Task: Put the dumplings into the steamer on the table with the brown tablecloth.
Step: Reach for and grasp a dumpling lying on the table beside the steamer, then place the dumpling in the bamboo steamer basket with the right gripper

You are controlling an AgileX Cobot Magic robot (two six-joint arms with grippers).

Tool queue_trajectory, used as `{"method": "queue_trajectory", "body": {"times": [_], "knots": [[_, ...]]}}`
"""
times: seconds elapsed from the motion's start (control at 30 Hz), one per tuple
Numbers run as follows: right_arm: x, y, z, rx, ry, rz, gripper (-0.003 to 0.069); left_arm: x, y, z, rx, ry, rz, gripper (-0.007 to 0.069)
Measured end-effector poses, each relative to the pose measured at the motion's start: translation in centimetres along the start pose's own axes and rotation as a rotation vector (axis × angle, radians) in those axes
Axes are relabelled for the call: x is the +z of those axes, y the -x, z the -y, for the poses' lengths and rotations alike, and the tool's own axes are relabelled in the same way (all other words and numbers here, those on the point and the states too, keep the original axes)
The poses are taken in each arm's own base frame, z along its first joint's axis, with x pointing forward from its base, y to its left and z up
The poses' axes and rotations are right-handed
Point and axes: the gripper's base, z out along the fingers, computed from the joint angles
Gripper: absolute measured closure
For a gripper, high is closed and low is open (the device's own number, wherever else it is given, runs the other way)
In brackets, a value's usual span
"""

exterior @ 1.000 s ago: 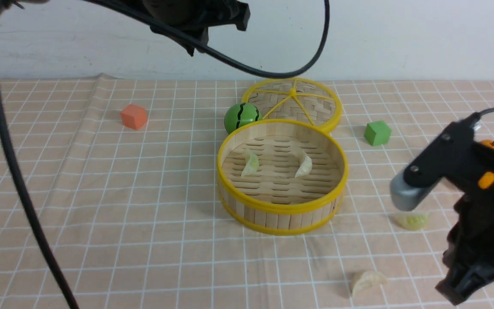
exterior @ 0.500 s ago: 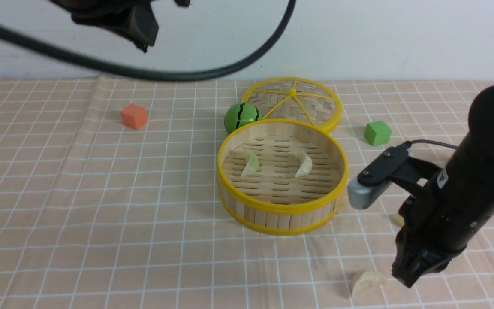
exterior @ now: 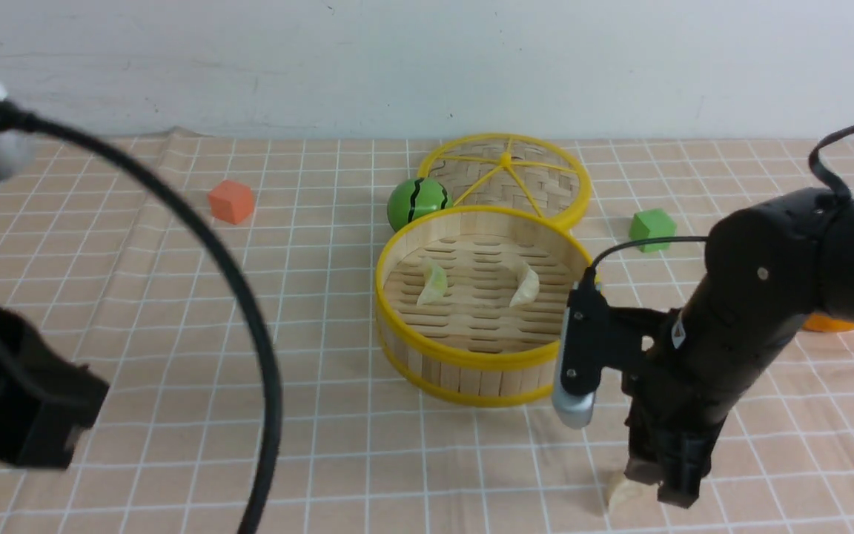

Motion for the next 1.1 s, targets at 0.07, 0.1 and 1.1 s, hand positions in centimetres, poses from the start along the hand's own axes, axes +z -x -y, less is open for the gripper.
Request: {"method": "queue_trajectory", "body": {"times": [0.07, 0.1, 1.1], "knots": [[1.2, -0.1, 0.1, -0.031, 0.023, -0.026, 0.0159, -0.2, -1.2, -0.2, 0.000, 0.000, 0.003, 0.0620], [1.4, -0.1, 0.1, -0.037, 0.028, -0.030, 0.0155, -0.1, -1.6, -0.2, 0.000, 0.000, 0.000, 0.0620], [-4.5, 4.1, 3.2, 0.475, 0.011, 0.084, 0.0491, -1.1, -3.4, -0.8, 0.005, 0.026, 0.045, 0.0607]]}}
